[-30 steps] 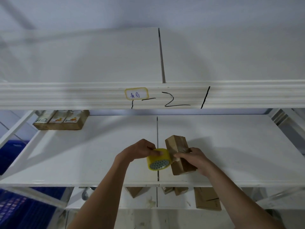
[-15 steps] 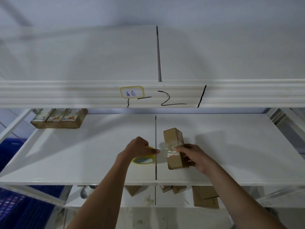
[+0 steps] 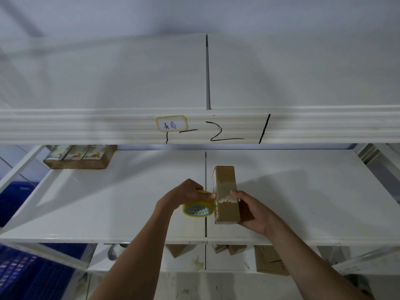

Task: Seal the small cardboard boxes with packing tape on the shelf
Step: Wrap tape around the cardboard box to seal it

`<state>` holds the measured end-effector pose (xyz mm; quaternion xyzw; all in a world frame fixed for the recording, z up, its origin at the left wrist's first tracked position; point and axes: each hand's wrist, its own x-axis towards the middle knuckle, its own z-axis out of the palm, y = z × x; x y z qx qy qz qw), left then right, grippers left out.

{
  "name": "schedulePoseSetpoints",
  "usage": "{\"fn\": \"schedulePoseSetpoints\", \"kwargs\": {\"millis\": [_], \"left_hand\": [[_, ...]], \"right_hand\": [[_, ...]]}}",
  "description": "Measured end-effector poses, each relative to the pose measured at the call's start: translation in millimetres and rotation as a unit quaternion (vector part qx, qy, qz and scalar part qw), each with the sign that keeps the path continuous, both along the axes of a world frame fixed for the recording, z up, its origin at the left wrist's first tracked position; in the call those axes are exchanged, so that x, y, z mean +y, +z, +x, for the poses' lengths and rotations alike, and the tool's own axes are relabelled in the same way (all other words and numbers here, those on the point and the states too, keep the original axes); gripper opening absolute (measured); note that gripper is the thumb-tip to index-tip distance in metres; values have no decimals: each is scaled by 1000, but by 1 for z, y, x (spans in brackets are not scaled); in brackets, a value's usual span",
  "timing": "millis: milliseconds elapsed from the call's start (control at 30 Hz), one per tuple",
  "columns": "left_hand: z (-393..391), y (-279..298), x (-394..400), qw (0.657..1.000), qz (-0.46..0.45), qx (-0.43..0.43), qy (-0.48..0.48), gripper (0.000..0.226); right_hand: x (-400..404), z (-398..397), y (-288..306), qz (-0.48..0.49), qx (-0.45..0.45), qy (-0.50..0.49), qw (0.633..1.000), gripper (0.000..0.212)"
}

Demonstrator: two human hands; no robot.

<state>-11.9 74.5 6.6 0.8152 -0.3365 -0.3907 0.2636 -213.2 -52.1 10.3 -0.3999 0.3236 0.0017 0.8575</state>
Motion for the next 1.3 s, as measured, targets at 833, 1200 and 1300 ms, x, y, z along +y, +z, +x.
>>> {"fn": "schedulePoseSetpoints", "kwargs": {"millis": [833,1200,1300], "left_hand": [[-2,4,20,997,-66,31,16,34],[1,5,20,997,-50,57,-12,34],[1,4,15,998,-53,43,-13,40]], "right_hand": [[-8,21,-2,-264,158,70,949,42],[-19,16,4,-262,141,66,952,38],[-21,13,3,-257,140,70,954,41]]}}
